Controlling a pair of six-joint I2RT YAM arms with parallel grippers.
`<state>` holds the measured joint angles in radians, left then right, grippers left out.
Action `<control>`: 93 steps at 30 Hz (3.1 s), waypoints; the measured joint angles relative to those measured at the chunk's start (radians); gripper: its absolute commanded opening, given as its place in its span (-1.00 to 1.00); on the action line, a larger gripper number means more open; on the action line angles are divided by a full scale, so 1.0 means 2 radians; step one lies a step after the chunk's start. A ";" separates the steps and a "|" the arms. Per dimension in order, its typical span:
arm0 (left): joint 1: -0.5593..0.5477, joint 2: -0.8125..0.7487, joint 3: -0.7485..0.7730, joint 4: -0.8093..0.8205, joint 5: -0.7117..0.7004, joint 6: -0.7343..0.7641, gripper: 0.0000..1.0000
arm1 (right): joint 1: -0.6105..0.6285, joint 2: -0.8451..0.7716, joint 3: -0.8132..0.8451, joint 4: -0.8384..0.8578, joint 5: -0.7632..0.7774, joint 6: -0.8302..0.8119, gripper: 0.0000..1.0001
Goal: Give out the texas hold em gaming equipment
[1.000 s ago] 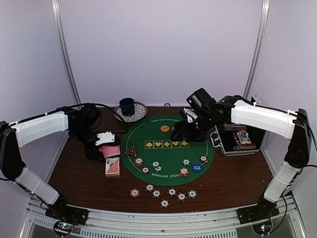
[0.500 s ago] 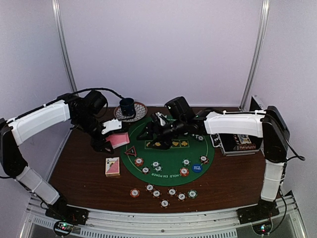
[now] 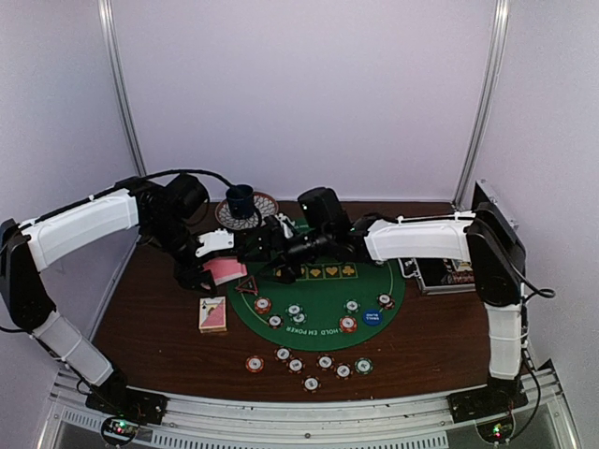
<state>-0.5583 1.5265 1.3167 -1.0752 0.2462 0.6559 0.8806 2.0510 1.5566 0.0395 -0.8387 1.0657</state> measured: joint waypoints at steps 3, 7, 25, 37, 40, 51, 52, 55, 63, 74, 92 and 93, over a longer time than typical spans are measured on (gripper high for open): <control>0.000 0.001 0.000 0.000 -0.001 0.000 -1.00 | 0.002 0.019 0.008 0.022 -0.009 0.019 0.49; 0.000 0.005 0.000 0.000 -0.002 0.000 -1.00 | 0.004 0.040 0.015 0.050 -0.020 0.044 0.47; -0.006 0.027 0.011 -0.001 -0.017 0.004 -0.99 | 0.011 0.112 0.047 0.176 -0.063 0.154 -0.47; -0.006 0.037 0.030 0.004 -0.019 0.010 0.95 | 0.009 0.115 0.049 0.208 -0.069 0.189 -1.00; -0.006 0.035 0.031 0.005 -0.005 0.010 0.95 | 0.009 0.115 0.048 0.212 -0.069 0.190 -1.00; -0.006 0.038 0.037 0.005 0.032 0.020 0.82 | 0.010 0.117 0.048 0.223 -0.070 0.199 -1.00; -0.006 0.039 0.037 0.006 0.032 0.021 0.78 | 0.011 0.118 0.048 0.222 -0.070 0.199 -1.00; -0.006 0.042 0.038 0.010 0.030 0.024 0.69 | 0.011 0.119 0.048 0.218 -0.070 0.198 -1.00; -0.006 0.042 0.024 0.018 0.023 0.025 0.62 | 0.011 0.123 0.048 0.208 -0.069 0.188 -1.00; -0.006 0.056 0.023 0.029 0.021 0.003 0.75 | 0.010 0.123 0.049 0.186 -0.066 0.164 -1.00; -0.004 0.067 0.023 0.029 0.042 -0.006 0.84 | 0.011 0.130 0.053 0.184 -0.066 0.163 -1.00; -0.002 0.068 0.023 0.029 0.047 -0.006 0.84 | 0.011 0.130 0.053 0.184 -0.066 0.163 -1.00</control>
<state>-0.5621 1.6619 1.3628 -1.0180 0.3397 0.6437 0.9020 2.3119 1.6619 0.4080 -0.9714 1.3914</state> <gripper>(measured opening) 0.909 0.174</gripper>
